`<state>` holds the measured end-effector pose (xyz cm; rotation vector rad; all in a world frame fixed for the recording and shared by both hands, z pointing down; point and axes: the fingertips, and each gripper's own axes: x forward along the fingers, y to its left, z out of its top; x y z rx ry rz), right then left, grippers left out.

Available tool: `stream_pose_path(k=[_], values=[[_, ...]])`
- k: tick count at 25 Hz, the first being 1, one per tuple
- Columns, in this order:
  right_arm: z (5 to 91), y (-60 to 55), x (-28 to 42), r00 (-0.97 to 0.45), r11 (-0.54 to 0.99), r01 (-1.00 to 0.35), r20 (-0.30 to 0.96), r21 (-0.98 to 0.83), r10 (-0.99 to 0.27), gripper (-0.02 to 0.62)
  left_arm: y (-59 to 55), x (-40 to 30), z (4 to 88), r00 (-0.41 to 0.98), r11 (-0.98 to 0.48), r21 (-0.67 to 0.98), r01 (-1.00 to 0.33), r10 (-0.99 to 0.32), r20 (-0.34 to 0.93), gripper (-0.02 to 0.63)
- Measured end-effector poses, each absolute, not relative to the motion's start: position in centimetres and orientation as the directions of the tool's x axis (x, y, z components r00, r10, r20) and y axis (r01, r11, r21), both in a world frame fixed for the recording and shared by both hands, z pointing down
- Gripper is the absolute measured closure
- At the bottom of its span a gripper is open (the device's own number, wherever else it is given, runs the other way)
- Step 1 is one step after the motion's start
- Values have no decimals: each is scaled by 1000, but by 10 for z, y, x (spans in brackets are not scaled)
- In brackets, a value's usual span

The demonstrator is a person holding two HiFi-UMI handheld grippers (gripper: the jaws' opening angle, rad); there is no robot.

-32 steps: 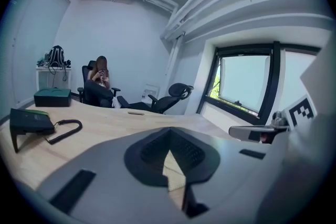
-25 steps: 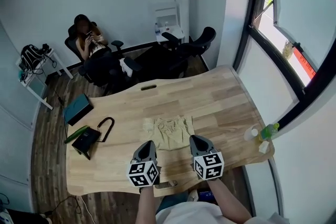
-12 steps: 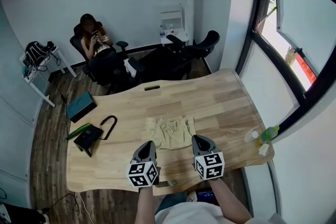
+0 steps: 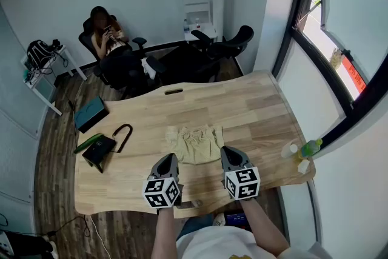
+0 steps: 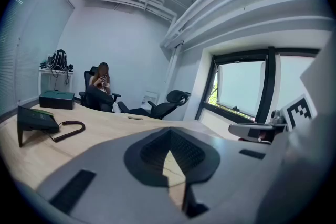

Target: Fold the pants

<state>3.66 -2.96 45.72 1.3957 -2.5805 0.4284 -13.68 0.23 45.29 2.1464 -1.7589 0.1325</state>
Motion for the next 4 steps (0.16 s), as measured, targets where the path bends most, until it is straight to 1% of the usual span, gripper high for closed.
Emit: stream_pose_path(k=[4], values=[[456, -34, 38, -544, 518, -839, 287, -167, -789, 591, 0, -135, 451, 224, -163, 220, -962, -931, 288, 600]])
